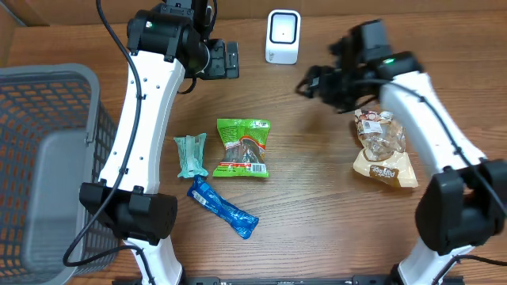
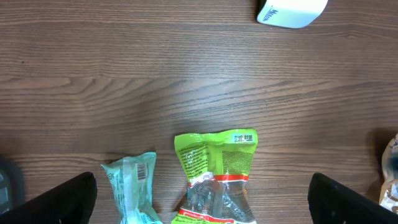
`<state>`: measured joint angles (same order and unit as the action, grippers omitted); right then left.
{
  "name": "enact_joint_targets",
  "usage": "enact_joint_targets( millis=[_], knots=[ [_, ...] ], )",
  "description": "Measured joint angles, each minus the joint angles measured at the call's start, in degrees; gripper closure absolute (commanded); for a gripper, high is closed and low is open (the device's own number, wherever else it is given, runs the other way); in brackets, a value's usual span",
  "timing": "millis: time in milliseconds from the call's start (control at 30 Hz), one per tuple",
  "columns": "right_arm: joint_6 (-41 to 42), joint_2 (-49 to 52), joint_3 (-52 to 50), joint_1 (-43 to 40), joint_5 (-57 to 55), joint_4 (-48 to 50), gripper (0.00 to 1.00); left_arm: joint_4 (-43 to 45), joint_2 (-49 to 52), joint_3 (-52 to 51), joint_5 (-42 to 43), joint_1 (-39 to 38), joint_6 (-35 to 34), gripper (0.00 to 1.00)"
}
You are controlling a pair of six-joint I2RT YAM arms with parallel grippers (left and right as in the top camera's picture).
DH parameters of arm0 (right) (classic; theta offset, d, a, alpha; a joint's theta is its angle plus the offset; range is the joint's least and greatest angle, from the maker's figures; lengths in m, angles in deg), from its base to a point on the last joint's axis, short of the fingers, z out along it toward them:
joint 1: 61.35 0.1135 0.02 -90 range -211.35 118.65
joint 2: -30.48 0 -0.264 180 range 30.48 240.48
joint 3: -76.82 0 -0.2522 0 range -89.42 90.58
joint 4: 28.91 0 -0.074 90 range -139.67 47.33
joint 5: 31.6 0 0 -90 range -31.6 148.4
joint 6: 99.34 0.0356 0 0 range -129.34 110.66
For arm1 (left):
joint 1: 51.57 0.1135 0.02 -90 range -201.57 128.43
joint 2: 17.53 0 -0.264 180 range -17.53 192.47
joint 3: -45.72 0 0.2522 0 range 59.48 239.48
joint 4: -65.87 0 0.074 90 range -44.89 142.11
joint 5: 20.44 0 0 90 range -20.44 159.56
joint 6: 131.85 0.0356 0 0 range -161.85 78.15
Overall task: Scan the item barcode
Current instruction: 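Reach the right gripper to the green packet and grasp it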
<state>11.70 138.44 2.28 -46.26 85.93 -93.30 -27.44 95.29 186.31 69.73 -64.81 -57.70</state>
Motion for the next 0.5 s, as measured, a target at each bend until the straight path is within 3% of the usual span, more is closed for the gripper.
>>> enact_joint_targets(
  millis=[500],
  knots=[
    [26.18,0.02,-22.05,22.99,-11.17,26.75,0.18,-0.02,0.0,0.0,0.0,0.0,0.0,0.0]
  ],
)
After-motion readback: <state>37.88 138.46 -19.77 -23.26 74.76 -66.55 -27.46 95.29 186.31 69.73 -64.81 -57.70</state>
